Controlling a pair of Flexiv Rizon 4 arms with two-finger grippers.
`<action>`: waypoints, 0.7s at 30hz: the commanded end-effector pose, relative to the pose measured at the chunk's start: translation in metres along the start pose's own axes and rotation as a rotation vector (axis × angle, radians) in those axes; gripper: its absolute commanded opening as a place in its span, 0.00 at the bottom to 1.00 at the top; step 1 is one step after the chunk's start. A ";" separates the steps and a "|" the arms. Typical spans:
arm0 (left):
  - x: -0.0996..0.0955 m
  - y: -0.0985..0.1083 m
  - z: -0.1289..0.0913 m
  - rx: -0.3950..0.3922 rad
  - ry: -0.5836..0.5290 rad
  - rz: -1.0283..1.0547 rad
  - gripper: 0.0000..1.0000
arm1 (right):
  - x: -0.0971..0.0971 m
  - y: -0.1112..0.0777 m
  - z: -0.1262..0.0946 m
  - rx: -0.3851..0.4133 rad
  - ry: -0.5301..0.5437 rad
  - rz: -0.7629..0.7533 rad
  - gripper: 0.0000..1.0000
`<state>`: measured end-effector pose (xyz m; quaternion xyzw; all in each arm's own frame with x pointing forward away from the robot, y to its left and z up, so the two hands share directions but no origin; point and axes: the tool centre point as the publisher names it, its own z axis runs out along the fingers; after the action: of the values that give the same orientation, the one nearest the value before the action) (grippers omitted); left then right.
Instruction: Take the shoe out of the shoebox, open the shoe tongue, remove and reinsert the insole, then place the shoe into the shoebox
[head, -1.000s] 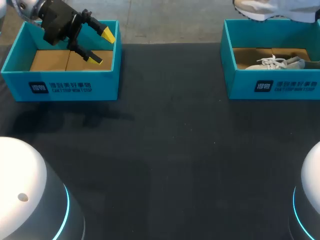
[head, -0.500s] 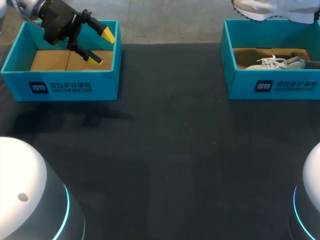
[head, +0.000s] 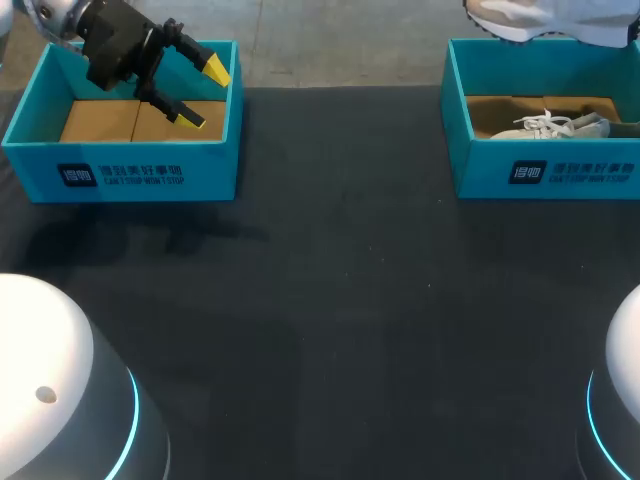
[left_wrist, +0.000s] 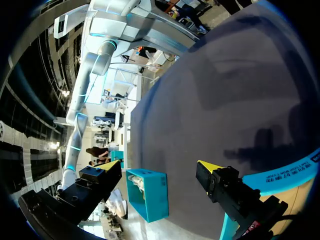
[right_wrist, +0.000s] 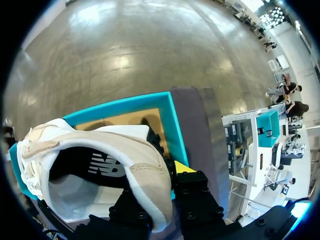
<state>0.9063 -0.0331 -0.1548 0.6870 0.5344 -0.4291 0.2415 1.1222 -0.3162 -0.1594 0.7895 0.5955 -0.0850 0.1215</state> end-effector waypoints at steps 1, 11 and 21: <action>0.000 0.000 0.000 0.000 0.003 0.001 1.00 | -0.003 -0.004 0.007 0.004 0.005 -0.010 0.00; 0.000 0.000 0.000 0.000 0.003 0.001 1.00 | -0.016 -0.022 0.025 0.030 -0.005 -0.020 0.00; 0.000 0.000 0.000 0.000 0.003 0.001 1.00 | -0.021 -0.036 0.048 0.025 -0.019 -0.024 0.00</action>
<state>0.9063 -0.0331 -0.1548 0.6870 0.5344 -0.4291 0.2415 1.0913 -0.3396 -0.1972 0.7840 0.6010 -0.1107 0.1093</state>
